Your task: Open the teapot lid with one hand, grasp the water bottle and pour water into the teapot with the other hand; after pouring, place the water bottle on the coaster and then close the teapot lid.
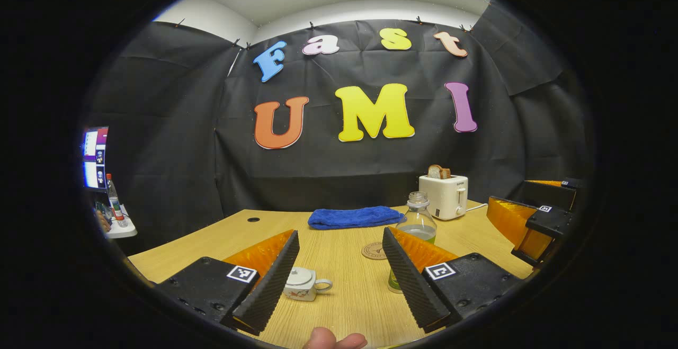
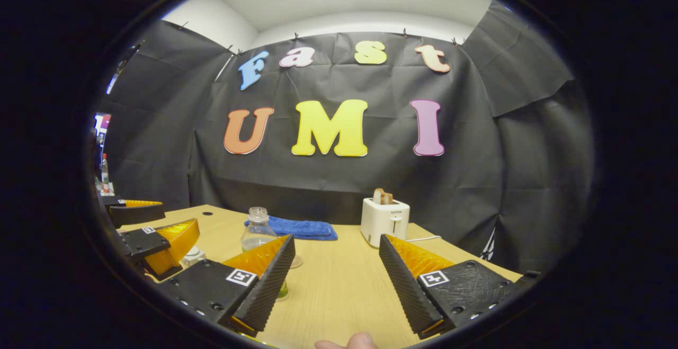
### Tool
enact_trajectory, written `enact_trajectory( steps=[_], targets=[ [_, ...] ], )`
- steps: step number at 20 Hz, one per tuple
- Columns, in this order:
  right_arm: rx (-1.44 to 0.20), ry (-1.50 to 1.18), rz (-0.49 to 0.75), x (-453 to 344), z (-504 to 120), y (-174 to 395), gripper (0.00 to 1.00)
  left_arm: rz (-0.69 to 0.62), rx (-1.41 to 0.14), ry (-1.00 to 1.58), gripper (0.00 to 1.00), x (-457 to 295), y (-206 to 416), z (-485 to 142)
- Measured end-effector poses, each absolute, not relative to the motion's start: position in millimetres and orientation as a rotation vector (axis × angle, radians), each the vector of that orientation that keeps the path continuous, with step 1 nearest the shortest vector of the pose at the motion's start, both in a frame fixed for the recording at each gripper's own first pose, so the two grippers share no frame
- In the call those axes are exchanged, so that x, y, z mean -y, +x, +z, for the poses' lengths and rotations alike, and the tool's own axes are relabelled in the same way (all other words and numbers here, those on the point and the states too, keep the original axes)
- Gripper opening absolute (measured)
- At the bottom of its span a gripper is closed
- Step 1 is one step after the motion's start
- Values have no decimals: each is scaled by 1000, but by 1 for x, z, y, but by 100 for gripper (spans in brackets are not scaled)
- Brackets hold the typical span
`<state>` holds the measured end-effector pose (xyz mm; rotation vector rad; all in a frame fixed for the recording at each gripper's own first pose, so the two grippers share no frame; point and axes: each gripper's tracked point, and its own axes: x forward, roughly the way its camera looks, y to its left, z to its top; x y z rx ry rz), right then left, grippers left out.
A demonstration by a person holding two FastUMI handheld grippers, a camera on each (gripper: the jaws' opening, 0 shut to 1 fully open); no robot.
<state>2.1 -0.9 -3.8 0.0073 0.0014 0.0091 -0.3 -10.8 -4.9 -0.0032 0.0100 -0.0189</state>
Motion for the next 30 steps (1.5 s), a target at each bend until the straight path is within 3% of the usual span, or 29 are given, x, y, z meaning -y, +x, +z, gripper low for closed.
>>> enact_trajectory(
  steps=[10, 19, 30],
  targets=[
    [-56, 42, 20, 12, -32, 7, 95, 18, -65, -23, 99, -11, -6, -34],
    [-85, 39, -13, 29, -43, 13, 95, 62, -166, -1, 98, -46, 29, -73],
    [-120, 29, -25, 33, -55, 23, 95, 60, -273, -12, 60, -56, 59, -110]
  ],
)
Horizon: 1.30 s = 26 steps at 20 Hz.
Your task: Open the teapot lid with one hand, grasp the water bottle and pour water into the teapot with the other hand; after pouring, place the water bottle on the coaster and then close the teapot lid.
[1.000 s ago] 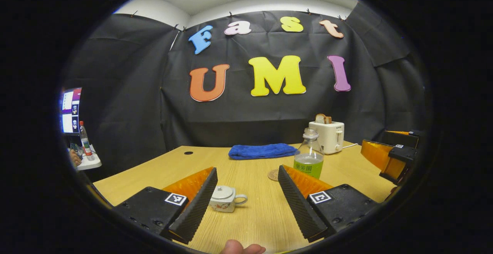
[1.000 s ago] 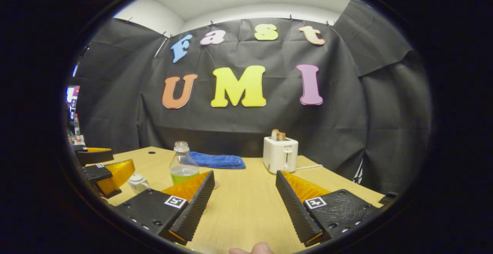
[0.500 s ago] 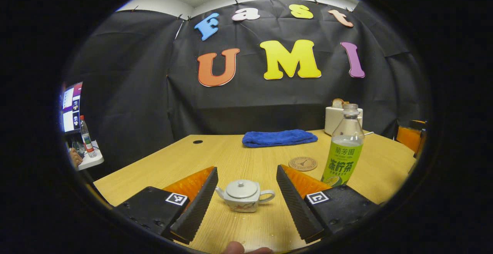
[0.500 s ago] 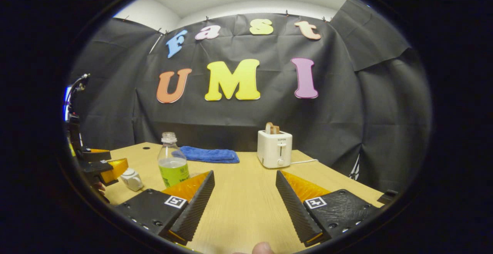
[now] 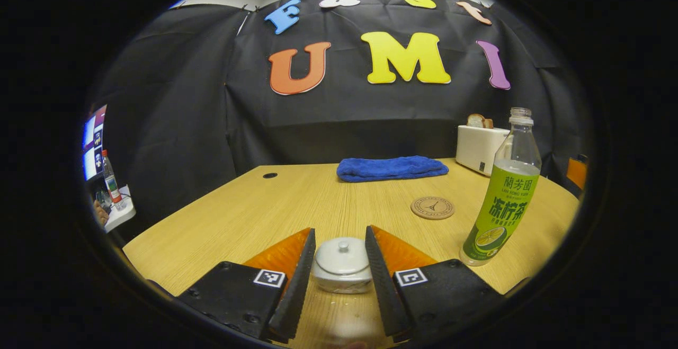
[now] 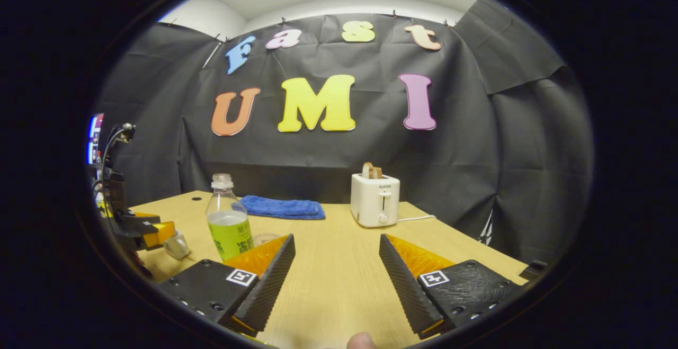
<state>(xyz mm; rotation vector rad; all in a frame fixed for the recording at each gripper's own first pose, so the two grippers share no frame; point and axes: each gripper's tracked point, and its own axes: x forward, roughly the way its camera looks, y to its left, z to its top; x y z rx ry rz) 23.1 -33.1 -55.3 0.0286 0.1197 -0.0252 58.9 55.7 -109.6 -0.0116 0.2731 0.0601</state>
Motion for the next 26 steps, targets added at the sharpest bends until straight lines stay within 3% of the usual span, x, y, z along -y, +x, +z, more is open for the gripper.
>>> enact_trajectory(
  steps=[2, 5, 9, 14, 26],
  targets=[
    [-128, 26, -24, 34, -58, 24, 96, 75, -270, -1, 49, -58, 59, -109],
    [-135, 27, -18, 34, -60, 26, 96, 99, -273, 12, 24, -61, 62, -109],
    [-154, 23, 79, 13, -69, 25, 95, 87, -267, 17, 8, -56, 64, -106],
    [-171, 15, 156, -9, -75, 20, 98, 68, -257, -4, 3, -57, 62, -96],
    [-232, 26, 333, -93, -99, 29, 98, 56, -185, -62, 3, -73, 19, -50]
  ],
)
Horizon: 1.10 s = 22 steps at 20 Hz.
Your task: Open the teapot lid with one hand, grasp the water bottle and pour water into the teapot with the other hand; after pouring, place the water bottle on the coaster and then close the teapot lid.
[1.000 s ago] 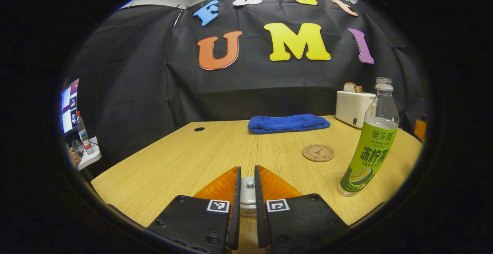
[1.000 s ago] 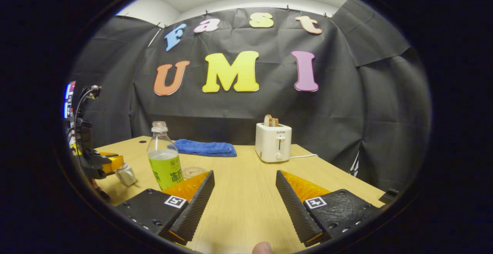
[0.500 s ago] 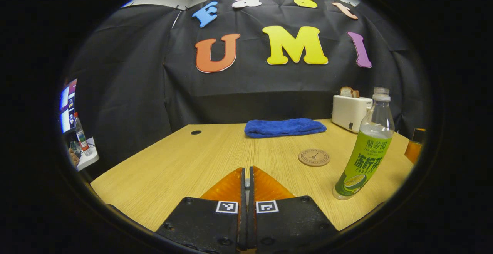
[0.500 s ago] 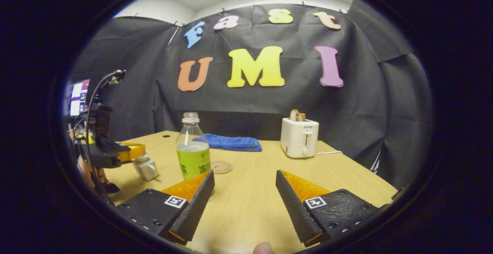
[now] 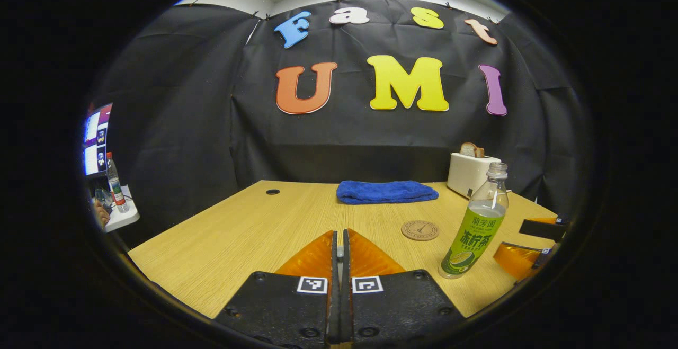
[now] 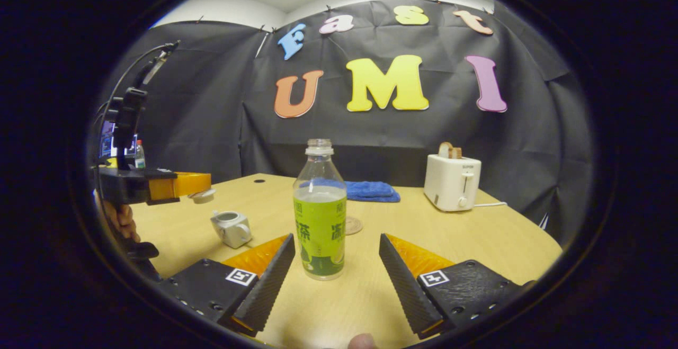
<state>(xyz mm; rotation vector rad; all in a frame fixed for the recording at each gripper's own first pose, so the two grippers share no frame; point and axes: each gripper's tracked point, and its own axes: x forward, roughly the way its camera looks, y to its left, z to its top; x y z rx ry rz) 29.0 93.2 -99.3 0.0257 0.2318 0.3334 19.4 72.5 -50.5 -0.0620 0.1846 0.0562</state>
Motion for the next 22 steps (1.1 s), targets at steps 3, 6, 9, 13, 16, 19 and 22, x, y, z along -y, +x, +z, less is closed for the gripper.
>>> enact_trajectory(
  steps=[3, 6, 9, 13, 16, 19, 22],
  targets=[
    [-264, 39, 333, -109, -110, 45, 96, 80, -177, -61, 3, -83, 12, -47],
    [-290, 58, 314, -114, -115, 61, 96, 93, -180, -68, 3, -90, 6, -48],
    [-282, 67, 310, -121, -115, 68, 95, 101, -184, -84, 3, -94, 5, -51],
    [-280, 57, 296, -120, -115, 74, 80, 106, -171, -83, 3, -99, 7, -51],
    [-264, 6, 299, -121, -105, 76, 75, 89, -163, -78, 3, -98, 9, -49],
    [-219, -177, 287, -115, -87, 87, 71, 72, -154, -90, 3, -100, 11, -44],
    [-201, -403, 291, -117, -79, 100, 71, 63, -145, -108, 3, -106, 11, -45]
  ],
)
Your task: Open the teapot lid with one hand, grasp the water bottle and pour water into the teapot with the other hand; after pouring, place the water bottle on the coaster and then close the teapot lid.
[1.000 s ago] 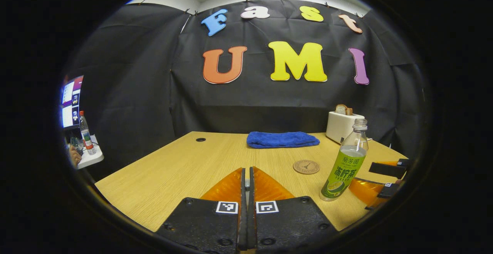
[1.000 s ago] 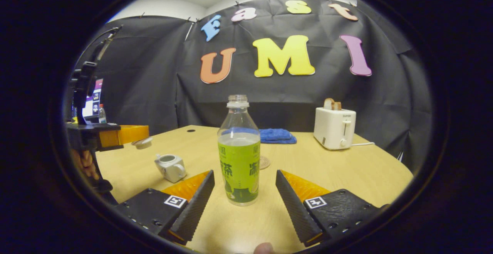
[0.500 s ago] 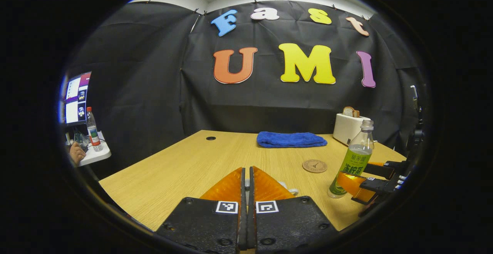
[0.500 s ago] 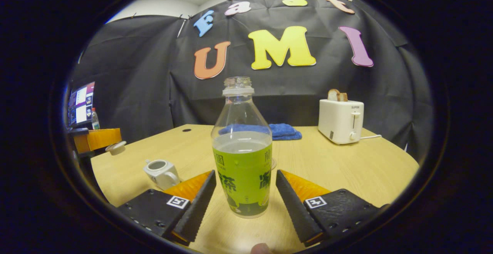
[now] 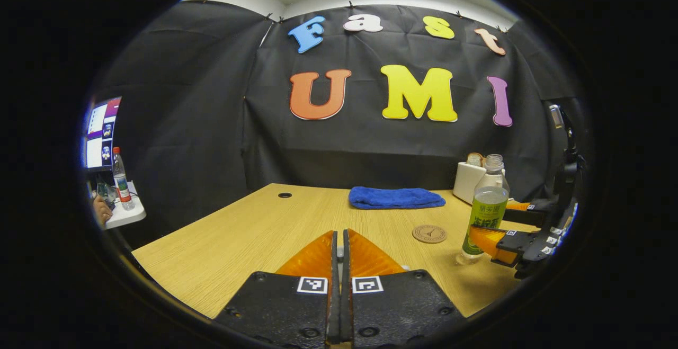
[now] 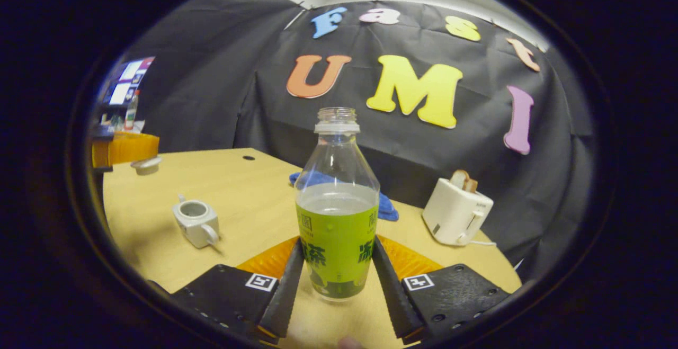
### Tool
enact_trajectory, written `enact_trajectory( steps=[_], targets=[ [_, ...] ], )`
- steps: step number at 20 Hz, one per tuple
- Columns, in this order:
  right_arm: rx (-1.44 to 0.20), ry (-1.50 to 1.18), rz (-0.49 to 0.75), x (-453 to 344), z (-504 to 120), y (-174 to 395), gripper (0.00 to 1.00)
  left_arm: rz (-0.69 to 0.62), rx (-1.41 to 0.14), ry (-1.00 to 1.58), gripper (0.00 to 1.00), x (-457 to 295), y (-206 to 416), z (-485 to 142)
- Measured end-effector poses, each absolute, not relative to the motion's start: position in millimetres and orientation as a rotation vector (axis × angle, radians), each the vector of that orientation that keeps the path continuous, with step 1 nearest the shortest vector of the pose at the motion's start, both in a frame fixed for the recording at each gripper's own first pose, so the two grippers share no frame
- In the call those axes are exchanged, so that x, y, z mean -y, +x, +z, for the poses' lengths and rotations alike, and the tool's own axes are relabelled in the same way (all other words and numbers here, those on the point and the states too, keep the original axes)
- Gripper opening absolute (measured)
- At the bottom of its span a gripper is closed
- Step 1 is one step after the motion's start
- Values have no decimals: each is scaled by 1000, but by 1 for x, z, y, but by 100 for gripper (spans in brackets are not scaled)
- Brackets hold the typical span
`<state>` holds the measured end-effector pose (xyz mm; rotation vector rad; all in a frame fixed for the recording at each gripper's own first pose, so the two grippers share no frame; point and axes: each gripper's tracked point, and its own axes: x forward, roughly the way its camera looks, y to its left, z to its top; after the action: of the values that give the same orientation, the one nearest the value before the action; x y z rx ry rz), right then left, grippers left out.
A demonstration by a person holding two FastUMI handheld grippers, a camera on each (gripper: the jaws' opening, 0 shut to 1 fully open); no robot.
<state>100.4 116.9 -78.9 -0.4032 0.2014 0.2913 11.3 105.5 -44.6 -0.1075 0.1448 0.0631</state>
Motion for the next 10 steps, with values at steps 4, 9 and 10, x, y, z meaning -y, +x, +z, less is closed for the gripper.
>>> enact_trajectory(
  steps=[4, 9, 10],
  targets=[
    [-171, -730, 275, -119, -78, 115, 72, 54, -145, -108, 3, -116, 11, -50],
    [-98, -1040, 305, -142, -84, 121, 71, 50, -162, -73, 3, -131, 10, -58],
    [-69, -1098, 310, -145, -82, 122, 72, 51, -165, -61, 3, -136, 10, -61]
  ],
)
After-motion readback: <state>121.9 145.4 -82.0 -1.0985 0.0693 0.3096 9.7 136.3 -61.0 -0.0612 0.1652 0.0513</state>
